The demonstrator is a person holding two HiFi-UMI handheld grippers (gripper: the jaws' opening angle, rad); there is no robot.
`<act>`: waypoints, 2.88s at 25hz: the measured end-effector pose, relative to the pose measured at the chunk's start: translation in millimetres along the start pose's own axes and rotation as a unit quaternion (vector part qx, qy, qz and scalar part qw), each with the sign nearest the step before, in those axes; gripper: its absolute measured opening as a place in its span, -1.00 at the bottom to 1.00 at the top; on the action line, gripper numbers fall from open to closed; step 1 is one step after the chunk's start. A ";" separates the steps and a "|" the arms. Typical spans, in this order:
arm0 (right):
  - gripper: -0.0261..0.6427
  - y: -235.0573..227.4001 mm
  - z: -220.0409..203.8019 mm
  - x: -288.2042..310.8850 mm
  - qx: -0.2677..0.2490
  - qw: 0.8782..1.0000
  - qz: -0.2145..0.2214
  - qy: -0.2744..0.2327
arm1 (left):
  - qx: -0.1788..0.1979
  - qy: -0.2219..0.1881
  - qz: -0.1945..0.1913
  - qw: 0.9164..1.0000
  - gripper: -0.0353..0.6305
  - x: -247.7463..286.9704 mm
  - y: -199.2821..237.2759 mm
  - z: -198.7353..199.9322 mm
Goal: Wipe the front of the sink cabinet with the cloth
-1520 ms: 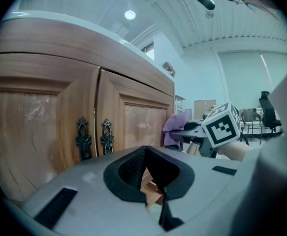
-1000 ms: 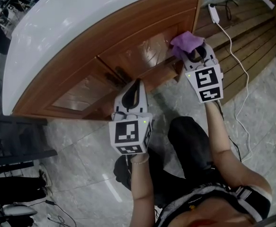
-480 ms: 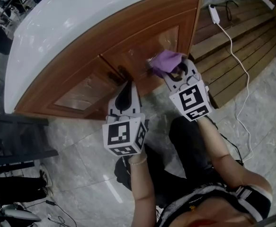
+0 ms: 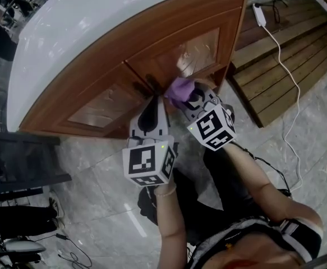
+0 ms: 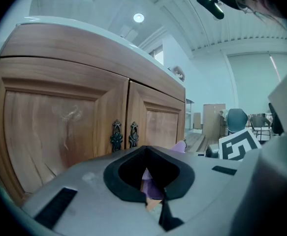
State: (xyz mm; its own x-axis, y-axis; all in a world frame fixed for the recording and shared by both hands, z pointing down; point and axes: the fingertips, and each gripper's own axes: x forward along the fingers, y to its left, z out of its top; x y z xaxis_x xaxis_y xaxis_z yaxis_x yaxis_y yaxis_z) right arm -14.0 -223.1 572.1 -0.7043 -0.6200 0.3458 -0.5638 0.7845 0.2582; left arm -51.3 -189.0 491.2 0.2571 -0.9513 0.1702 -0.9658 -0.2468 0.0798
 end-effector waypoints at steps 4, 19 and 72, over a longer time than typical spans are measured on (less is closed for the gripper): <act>-0.42 8.4 0.2 11.5 -0.021 1.000 -0.013 0.002 | -0.005 -0.005 -0.003 1.000 -0.89 -3.1 2.1 2.7; -0.41 11.1 -2.8 26.5 -0.008 1.000 0.000 0.002 | -0.003 0.001 -0.006 1.000 -0.89 -0.4 2.1 -1.6; -0.41 -110.2 -53.6 -20.6 0.023 0.991 -0.121 0.044 | 0.013 0.015 -0.041 0.999 -0.89 22.8 -36.2 -8.8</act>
State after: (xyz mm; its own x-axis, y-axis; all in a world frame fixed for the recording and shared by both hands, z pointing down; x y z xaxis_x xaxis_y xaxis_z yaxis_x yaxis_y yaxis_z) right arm 85.8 -296.0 584.9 -0.5067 -0.7849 0.3567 -0.7323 0.6101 0.3024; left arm -10.2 -200.2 500.9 0.3362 -0.9217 0.1937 -0.9418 -0.3290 0.0690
